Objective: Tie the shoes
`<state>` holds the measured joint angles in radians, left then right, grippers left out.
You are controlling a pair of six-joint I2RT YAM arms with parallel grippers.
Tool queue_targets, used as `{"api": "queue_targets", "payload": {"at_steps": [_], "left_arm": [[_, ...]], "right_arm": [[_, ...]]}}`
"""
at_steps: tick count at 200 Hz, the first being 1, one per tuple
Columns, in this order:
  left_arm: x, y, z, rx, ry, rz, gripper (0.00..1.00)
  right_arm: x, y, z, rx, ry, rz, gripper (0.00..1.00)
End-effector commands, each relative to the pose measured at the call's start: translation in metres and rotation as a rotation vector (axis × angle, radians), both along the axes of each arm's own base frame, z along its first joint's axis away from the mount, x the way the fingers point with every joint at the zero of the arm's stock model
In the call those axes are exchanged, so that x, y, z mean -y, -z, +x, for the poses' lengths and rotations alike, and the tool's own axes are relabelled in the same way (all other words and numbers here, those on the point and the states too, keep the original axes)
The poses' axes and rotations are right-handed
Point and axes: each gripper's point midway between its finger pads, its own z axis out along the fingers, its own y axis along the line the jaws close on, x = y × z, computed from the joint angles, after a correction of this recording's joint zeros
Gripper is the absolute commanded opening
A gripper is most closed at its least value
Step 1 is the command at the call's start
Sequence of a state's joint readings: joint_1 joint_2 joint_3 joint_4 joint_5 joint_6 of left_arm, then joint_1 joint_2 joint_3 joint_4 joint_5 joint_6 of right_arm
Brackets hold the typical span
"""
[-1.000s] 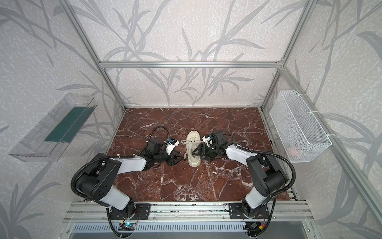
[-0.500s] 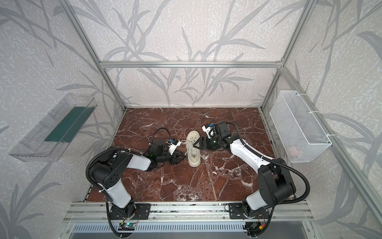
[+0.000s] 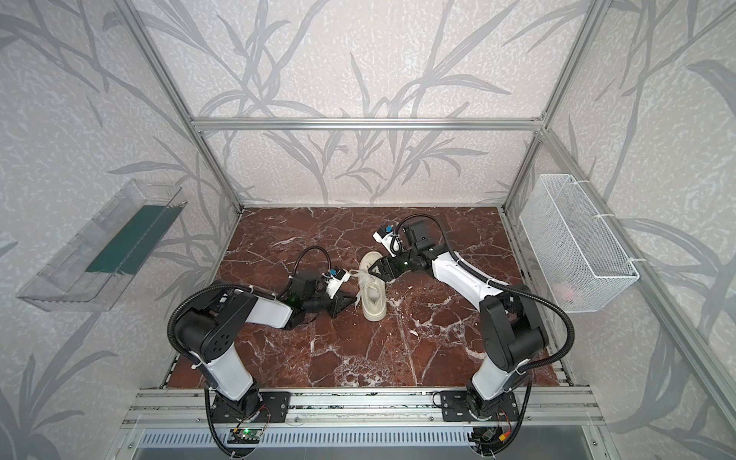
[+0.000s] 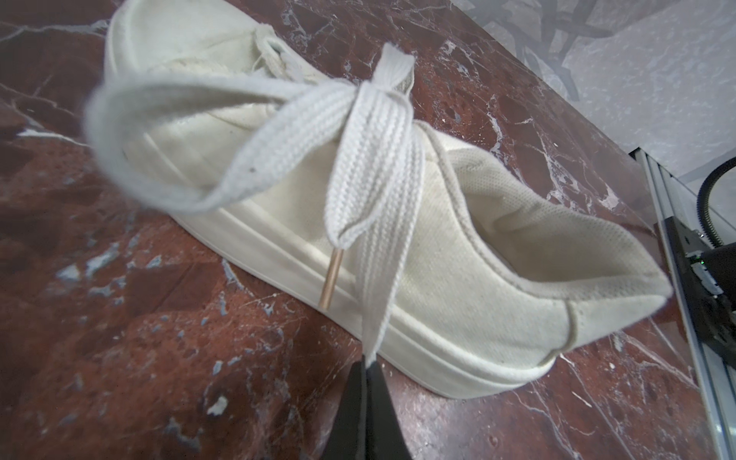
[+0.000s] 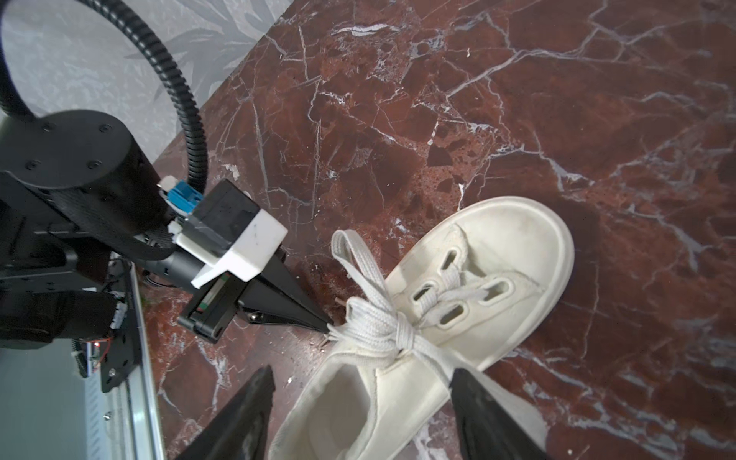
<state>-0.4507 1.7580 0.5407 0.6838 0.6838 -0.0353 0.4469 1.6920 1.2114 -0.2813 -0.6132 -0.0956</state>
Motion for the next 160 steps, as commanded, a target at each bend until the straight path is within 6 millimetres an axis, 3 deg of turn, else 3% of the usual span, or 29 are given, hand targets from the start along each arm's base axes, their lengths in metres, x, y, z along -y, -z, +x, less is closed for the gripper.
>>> {"api": "queue_targets", "payload": {"at_steps": [1, 71, 112, 160], "left_arm": [[0.004, -0.011, 0.006, 0.041, 0.009, 0.000, 0.00], [0.004, -0.016, 0.007, 0.049, 0.009, 0.007, 0.00], [0.002, -0.018, 0.008, 0.053, 0.001, 0.013, 0.00], [0.002, -0.017, 0.009, 0.032, 0.001, 0.037, 0.00]], "right_arm": [[-0.014, -0.001, 0.003, 0.133, -0.136, -0.032, 0.70], [-0.041, 0.026, 0.002, 0.173, -0.325, -0.108, 0.69], [-0.043, 0.043, 0.007, 0.178, -0.354, -0.150, 0.69], [-0.050, 0.049, 0.004, 0.145, -0.381, -0.110, 0.61]]}}
